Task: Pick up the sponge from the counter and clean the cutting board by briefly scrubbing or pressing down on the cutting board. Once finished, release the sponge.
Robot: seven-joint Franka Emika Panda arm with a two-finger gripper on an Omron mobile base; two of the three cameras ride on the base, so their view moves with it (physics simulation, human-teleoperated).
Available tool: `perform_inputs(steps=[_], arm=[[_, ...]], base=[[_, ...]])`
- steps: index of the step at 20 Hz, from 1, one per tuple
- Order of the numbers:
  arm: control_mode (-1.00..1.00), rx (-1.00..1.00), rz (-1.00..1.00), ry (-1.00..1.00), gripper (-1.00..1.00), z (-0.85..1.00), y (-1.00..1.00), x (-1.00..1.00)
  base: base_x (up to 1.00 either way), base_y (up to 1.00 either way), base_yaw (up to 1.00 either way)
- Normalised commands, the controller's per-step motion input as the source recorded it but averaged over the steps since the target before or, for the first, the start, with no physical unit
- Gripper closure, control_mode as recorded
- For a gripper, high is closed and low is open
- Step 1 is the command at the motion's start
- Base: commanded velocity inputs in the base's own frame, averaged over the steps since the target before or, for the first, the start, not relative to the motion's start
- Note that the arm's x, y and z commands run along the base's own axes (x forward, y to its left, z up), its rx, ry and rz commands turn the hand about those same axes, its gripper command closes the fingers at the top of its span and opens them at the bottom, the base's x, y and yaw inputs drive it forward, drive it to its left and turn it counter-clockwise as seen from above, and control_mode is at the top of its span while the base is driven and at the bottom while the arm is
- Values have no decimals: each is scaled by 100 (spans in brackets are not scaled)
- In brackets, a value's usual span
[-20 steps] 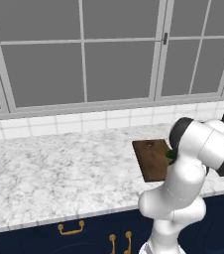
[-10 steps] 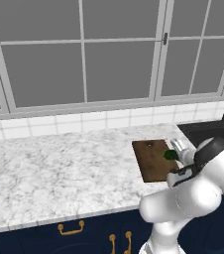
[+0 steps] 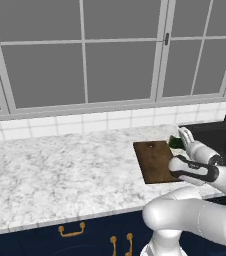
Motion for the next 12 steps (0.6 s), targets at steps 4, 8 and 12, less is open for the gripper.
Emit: perform_inputs(steps=[4,8,12], arm=[[-100,6,0,4,100,100,-56,0],[-100,-6,7,33,100,100,-41,0],[-100,-23,11,67,100,100,-8,0]], base=[[0,0,0],[0,0,0],[0,0,0]])
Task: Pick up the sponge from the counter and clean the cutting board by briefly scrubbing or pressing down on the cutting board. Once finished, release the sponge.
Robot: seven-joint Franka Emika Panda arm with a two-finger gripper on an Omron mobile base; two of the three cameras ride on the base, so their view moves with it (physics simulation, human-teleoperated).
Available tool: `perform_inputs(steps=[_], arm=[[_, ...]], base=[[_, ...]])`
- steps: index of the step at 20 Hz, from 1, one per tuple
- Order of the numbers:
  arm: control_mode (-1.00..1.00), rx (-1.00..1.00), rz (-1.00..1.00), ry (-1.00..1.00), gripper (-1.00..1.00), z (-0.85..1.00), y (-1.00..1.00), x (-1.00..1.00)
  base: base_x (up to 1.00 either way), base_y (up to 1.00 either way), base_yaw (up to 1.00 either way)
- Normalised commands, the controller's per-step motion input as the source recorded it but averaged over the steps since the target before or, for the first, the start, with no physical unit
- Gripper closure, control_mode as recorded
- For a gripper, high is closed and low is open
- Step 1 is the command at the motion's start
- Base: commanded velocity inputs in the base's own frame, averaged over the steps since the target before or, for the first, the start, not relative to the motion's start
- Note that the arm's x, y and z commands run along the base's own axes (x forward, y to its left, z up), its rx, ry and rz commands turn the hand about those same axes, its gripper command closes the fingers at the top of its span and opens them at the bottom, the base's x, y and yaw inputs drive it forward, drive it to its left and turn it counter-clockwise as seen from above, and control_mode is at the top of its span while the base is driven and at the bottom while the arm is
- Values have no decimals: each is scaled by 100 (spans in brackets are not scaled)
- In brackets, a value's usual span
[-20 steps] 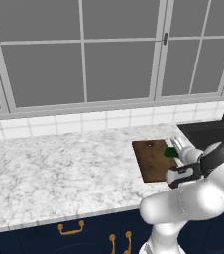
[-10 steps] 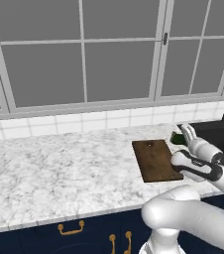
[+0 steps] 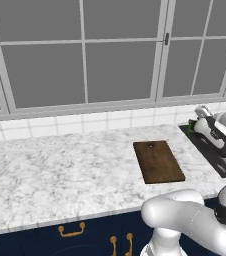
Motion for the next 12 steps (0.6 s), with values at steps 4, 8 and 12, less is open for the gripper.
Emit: perform_inputs(steps=[4,8,12], arm=[[-100,-33,19,73,100,46,29,0],[-100,-28,20,-8,100,-68,56,-50],[-100,-32,4,-23,100,-100,77,-55]], base=[[0,0,0],[0,0,0],[0,0,0]])
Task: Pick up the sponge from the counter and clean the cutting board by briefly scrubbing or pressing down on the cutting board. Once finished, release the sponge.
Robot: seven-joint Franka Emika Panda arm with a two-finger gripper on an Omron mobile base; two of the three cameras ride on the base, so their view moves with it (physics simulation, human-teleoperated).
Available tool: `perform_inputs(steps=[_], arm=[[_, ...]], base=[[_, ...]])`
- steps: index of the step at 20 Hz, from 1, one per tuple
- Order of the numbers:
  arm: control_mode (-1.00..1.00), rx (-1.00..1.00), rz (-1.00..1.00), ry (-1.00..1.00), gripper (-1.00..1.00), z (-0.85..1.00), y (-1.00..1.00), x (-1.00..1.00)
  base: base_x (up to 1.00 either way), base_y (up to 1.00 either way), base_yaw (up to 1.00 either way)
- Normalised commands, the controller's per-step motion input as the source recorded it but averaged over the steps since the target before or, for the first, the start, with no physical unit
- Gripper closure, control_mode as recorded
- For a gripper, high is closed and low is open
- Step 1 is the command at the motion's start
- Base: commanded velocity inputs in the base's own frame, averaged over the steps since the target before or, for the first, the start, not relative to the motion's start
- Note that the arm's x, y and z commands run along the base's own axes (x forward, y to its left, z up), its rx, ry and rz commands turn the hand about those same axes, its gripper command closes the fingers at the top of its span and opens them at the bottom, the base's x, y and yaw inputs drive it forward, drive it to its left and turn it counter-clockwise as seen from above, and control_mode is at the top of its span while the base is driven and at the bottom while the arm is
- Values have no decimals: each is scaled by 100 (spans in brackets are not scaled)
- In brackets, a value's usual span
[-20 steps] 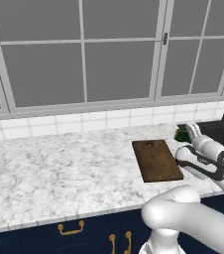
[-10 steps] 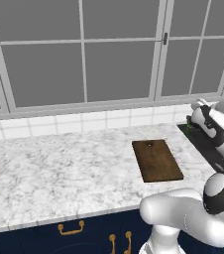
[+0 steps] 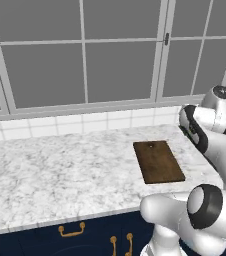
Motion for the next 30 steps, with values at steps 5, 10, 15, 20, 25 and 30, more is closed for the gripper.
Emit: perform_inputs(steps=[5,10,15,20,25,30], arm=[[-100,-10,3,10,100,-94,66,-8],[-100,-7,1,21,100,-56,25,11],[-100,-4,0,5,100,-27,14,0],[-100,0,2,10,100,-21,23,0],[-100,0,2,10,100,-43,35,4],[-100,0,0,3,100,-41,27,10]], base=[[0,0,0],[0,0,0],[0,0,0],[0,0,0],[0,0,0],[0,0,0]])
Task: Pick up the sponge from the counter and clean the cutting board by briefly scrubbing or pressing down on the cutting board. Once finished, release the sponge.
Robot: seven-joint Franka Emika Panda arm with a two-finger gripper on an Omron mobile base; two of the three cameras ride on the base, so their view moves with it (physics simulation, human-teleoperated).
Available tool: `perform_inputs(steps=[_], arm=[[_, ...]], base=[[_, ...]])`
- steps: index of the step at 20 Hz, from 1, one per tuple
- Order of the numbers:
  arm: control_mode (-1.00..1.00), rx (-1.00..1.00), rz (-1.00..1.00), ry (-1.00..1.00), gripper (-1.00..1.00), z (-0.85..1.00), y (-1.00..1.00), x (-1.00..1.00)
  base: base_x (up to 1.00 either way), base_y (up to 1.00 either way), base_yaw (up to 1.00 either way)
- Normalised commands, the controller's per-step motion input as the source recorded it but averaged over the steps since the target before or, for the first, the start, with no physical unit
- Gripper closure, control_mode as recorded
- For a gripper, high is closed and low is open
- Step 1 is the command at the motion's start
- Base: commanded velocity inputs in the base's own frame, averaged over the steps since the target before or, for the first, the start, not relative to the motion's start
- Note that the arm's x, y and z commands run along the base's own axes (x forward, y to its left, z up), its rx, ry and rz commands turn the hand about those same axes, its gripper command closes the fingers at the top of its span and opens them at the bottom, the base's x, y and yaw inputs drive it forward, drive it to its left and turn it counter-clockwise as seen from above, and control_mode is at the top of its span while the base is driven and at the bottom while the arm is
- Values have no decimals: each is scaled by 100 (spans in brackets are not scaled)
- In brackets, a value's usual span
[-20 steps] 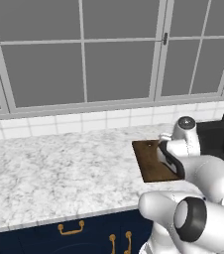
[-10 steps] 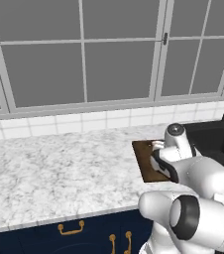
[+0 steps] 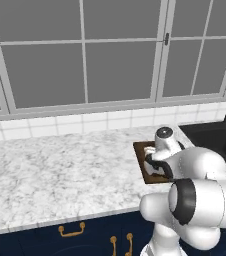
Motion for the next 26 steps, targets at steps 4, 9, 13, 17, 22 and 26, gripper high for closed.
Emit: perform_inputs(steps=[4,9,13,17,22,26], arm=[[-100,0,0,5,100,-71,19,0],[-100,0,0,0,100,-41,0,8],[-100,0,0,-12,100,-60,-7,-14],[-100,0,0,-16,100,-80,-40,-27],[-100,0,0,-5,100,-71,-63,-41],[-100,5,0,-3,100,-2,-50,-26]], base=[[0,0,0],[0,0,0],[0,0,0],[0,0,0],[0,0,0],[0,0,0]])
